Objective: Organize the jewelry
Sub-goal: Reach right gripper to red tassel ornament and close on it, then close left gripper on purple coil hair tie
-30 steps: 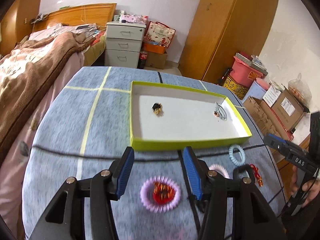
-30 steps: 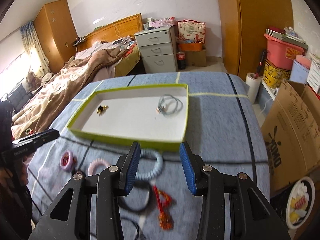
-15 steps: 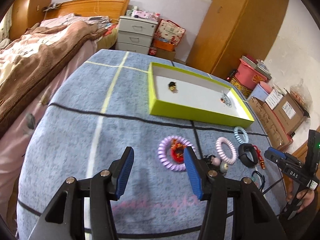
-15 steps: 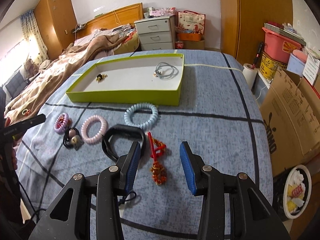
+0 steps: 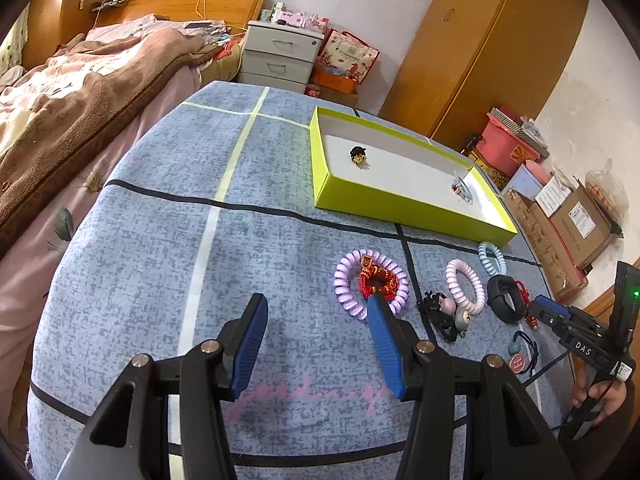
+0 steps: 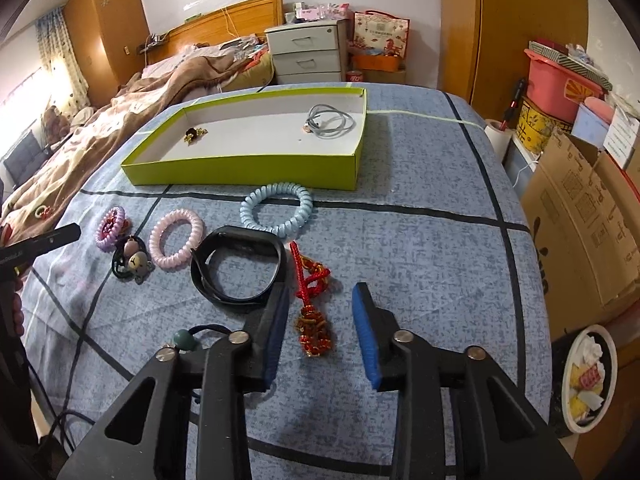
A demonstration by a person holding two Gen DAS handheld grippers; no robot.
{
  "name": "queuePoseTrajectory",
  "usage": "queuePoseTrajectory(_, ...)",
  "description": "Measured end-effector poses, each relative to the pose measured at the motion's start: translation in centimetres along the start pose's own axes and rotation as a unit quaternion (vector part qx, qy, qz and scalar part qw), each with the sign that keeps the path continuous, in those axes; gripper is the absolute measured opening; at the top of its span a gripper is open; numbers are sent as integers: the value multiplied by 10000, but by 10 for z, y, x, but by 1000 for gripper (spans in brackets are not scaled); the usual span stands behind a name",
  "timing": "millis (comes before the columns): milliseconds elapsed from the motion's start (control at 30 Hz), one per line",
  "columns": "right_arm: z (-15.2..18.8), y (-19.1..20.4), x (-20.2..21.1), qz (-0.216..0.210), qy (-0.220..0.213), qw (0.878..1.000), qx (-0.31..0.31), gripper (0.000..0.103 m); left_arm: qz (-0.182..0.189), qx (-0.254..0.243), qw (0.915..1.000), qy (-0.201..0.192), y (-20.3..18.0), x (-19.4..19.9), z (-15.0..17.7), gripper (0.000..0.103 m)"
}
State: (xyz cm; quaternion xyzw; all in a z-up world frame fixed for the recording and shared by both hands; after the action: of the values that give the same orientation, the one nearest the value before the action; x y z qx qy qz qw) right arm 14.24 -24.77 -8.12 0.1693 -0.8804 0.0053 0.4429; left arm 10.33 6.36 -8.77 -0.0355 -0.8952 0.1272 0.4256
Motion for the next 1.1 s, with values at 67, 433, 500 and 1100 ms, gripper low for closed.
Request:
queuePoseTrajectory(67,1,-1,-1,-10,23,10000,-17,26,29,6,10000,11,-1,-1,0,54)
queuePoseTrajectory(433,2,2,-9,167,172,9995,183,13,5,-34,9999,107,-3,-8,-1,54)
queuePoseTrajectory(500,2,1,-9,169,171,9996,171,13,3,-54,9999,115,-4,-9,-1,54)
queuePoseTrajectory(1100,-6,-5,1,32,-152,9998,-105,12,-571,-512,9969,197,-8,-24,-6,49)
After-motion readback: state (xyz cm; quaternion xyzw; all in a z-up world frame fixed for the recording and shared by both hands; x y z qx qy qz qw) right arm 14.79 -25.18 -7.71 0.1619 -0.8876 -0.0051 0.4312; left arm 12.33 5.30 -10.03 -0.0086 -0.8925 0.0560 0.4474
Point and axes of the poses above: each gripper's, at about its wrist camera, not at the fingertips, and x roughly against the way its jaws point, y to its left, z to its underside, the point moved 8 cm from there along -x, roughly the way its jaws point, and after that the axes turned 4 degrees about -z, right-handed, at the moved point
